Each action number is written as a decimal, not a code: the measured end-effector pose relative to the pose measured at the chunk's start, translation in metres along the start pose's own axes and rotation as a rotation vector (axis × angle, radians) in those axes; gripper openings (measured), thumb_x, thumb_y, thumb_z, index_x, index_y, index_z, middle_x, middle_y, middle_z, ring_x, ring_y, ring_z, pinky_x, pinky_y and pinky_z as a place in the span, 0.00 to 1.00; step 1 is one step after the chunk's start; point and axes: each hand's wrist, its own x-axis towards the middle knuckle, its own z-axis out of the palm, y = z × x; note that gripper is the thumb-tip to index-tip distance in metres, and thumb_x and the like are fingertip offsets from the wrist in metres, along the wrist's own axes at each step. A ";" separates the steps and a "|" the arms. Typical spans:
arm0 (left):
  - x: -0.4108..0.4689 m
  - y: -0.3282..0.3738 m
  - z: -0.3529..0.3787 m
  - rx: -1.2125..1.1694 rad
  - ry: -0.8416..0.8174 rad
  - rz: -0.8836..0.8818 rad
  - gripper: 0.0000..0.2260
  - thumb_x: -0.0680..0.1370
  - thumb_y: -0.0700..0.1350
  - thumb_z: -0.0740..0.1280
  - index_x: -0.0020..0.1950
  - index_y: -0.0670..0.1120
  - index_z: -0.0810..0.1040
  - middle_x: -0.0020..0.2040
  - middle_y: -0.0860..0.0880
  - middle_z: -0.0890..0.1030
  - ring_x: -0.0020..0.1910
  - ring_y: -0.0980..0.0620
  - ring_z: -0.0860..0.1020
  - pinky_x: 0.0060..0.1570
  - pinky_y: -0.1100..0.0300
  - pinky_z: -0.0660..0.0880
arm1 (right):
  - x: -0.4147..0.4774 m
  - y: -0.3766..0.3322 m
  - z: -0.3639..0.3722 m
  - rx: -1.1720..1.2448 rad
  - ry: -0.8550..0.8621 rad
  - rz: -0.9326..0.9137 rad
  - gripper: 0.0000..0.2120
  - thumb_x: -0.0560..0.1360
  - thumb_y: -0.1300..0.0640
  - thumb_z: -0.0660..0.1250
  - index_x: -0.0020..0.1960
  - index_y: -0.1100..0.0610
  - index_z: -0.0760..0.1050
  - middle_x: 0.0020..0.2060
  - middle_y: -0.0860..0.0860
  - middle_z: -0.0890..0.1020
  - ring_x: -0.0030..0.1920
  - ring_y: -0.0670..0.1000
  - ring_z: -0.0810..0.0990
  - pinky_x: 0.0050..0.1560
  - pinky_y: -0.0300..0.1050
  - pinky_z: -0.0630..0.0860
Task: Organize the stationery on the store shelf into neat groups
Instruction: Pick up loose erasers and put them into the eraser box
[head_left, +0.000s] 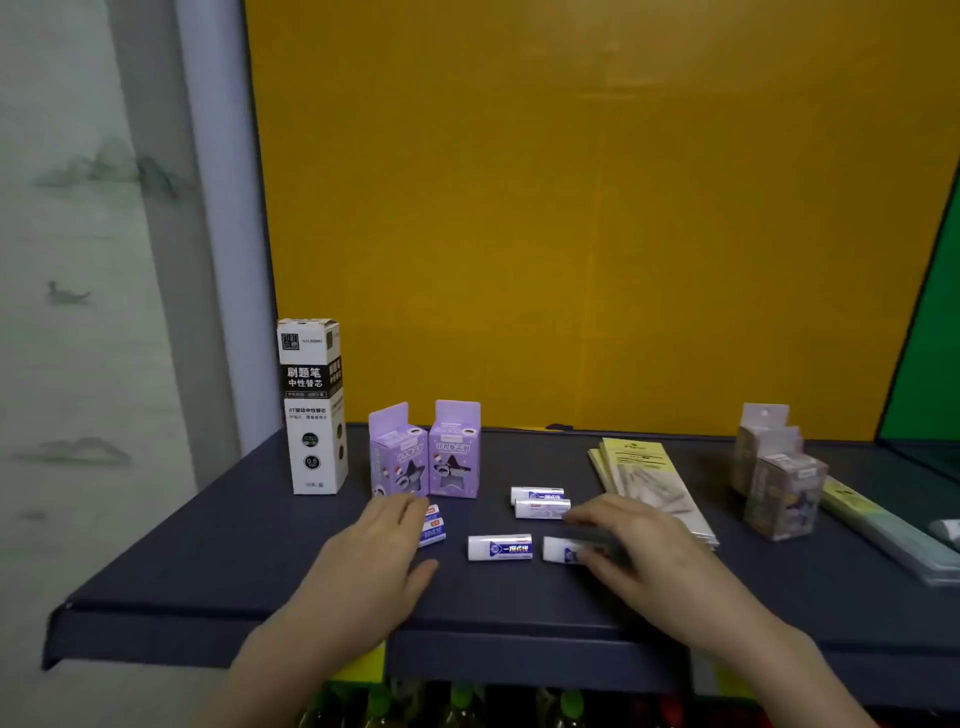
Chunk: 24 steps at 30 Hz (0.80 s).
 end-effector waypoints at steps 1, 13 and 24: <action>0.004 -0.001 0.001 0.011 -0.027 -0.014 0.24 0.79 0.54 0.54 0.73 0.49 0.52 0.73 0.52 0.59 0.71 0.54 0.58 0.64 0.60 0.65 | 0.003 0.004 0.001 0.001 -0.017 0.001 0.16 0.77 0.50 0.61 0.65 0.46 0.70 0.59 0.41 0.75 0.61 0.42 0.72 0.60 0.38 0.70; 0.041 -0.010 0.002 0.189 -0.274 -0.011 0.19 0.79 0.50 0.55 0.68 0.43 0.61 0.67 0.43 0.66 0.65 0.46 0.65 0.63 0.55 0.65 | 0.014 0.013 0.012 -0.031 -0.061 -0.001 0.13 0.77 0.46 0.61 0.59 0.46 0.74 0.53 0.41 0.76 0.54 0.43 0.74 0.51 0.38 0.71; 0.057 -0.008 0.007 0.039 -0.310 0.003 0.13 0.77 0.48 0.57 0.58 0.42 0.66 0.60 0.41 0.70 0.58 0.45 0.69 0.56 0.54 0.67 | 0.014 0.013 0.013 -0.027 -0.066 -0.010 0.12 0.77 0.47 0.60 0.58 0.45 0.74 0.53 0.42 0.76 0.54 0.43 0.74 0.52 0.39 0.71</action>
